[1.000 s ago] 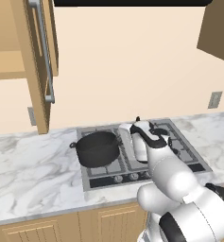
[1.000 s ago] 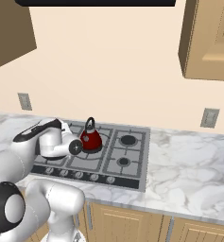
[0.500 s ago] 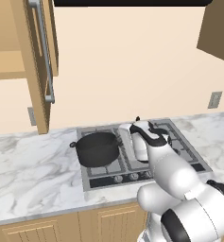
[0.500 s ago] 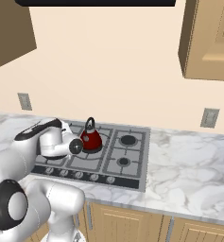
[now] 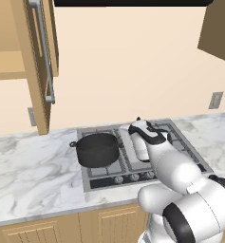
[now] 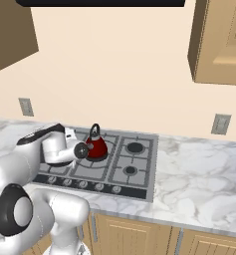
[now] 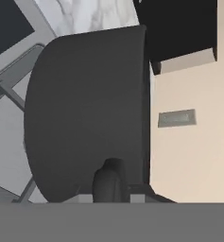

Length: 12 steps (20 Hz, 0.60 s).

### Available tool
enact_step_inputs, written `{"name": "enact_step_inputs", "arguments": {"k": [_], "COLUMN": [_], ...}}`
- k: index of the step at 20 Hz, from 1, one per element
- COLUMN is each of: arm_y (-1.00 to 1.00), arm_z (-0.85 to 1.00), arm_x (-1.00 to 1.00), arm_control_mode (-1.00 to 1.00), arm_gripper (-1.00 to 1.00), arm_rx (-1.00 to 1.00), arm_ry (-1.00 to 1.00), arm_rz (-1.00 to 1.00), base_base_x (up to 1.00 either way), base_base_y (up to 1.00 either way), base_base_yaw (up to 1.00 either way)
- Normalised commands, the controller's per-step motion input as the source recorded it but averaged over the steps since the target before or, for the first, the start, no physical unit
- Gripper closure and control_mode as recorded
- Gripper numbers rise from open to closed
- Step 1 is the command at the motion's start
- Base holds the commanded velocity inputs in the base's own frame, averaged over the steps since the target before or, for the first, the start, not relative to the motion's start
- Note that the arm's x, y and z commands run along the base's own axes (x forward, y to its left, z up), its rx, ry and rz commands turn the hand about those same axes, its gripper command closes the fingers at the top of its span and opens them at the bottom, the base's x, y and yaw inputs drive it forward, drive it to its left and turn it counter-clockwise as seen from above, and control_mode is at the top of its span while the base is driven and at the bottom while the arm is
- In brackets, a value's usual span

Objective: Pick the kettle from the cabinet and place it on a stove burner. Then pick the pot from the counter and place it on another stove burner. Finally, turn both burners on.

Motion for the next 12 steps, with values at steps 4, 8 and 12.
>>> {"name": "enact_step_inputs", "arguments": {"k": [4,8,12], "arm_y": [-0.04,-0.03,-0.08], "arm_z": [-0.18,-0.29,-0.26], "arm_x": [-0.03,-0.02,-0.04], "arm_control_mode": [-1.0,-1.0,-1.0], "arm_gripper": [1.0,1.0,1.0], "arm_rx": [-0.02,-0.06,-0.06], "arm_ry": [0.05,0.08,0.08], "arm_rz": [0.0,0.0,0.0], "base_base_x": [0.0,0.0,0.0], "base_base_y": [0.0,0.0,0.0], "base_base_yaw": [0.0,0.0,0.0]}}
